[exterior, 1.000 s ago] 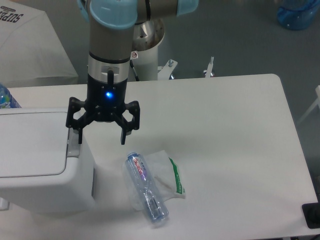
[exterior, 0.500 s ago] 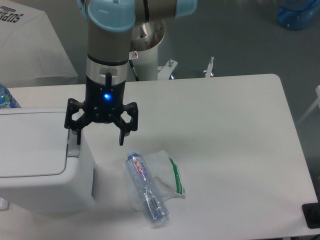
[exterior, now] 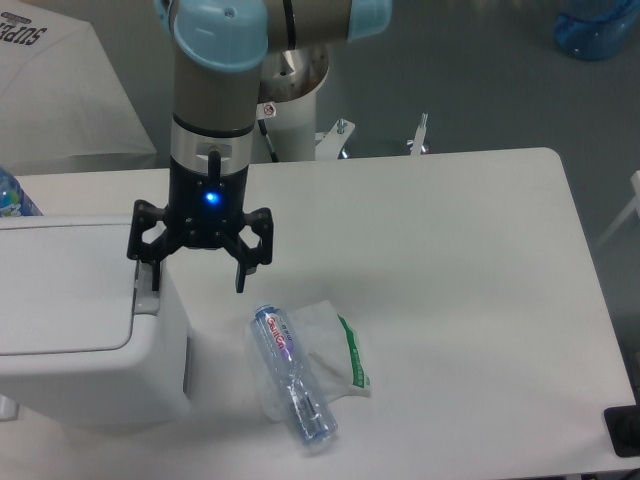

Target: Open the trash can

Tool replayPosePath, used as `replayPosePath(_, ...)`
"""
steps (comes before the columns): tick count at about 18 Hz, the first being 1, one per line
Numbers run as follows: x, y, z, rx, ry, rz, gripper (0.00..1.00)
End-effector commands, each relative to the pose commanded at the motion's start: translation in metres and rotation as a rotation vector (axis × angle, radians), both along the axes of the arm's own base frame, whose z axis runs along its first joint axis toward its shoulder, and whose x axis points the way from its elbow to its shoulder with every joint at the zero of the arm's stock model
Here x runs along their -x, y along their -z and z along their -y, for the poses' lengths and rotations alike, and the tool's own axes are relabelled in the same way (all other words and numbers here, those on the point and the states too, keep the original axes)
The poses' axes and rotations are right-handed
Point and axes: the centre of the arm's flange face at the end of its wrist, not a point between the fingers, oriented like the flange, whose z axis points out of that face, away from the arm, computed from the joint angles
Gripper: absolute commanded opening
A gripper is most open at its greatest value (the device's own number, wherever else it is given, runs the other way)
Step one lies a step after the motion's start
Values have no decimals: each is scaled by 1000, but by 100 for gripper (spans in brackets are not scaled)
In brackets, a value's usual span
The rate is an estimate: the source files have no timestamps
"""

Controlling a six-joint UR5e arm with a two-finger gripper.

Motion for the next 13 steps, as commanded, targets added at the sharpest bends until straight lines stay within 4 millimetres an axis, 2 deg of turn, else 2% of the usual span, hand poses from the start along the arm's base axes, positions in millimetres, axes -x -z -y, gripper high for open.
replayPosePath(11,-1,3,0,5,3,3,100)
replayPosePath(13,1,-10,-1,-15,5,-15,100)
